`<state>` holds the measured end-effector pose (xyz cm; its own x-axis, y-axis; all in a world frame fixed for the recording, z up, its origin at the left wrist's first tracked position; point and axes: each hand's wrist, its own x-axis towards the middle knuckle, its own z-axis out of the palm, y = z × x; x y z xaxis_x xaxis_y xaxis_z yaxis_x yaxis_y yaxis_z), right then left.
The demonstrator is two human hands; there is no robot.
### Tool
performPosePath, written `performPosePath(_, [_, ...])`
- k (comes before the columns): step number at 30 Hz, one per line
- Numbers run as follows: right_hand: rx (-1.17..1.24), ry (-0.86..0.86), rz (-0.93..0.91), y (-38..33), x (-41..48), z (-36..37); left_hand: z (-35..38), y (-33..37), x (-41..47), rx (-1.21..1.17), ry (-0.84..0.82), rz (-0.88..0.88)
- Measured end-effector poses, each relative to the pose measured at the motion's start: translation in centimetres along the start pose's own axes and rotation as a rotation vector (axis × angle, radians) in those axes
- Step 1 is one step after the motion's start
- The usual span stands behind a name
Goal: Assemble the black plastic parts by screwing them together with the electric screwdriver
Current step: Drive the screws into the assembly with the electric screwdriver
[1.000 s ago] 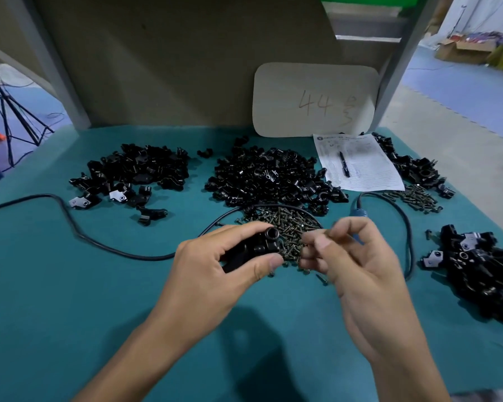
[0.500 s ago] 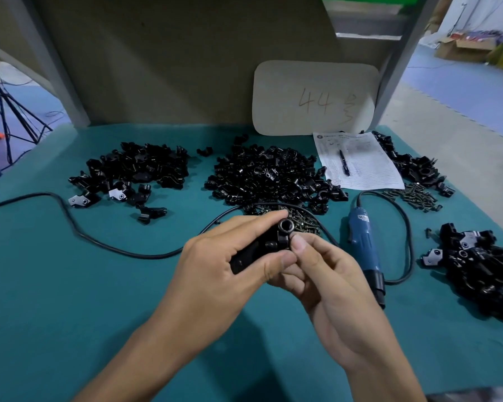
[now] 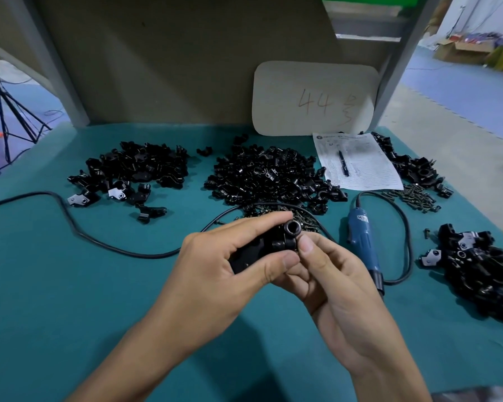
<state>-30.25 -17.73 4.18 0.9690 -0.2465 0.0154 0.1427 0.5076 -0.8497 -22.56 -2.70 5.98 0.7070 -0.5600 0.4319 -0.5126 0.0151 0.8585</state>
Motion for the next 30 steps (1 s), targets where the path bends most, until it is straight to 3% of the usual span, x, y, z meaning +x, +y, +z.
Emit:
performPosePath(12, [-0.154,-0.016,-0.029,0.1,-0.1,-0.7,-0.1,0.3,0.0,0.016,0.003,0.027])
performPosePath(21, [-0.414,0.071,-0.208,-1.7,-1.2,-2.9,-0.2,0.0,-0.2,0.063,0.013,0.01])
performPosePath(30, [-0.511,0.118,-0.392,-2.0,-1.5,-1.8,-0.2,0.1,-0.3,0.065,0.015,0.022])
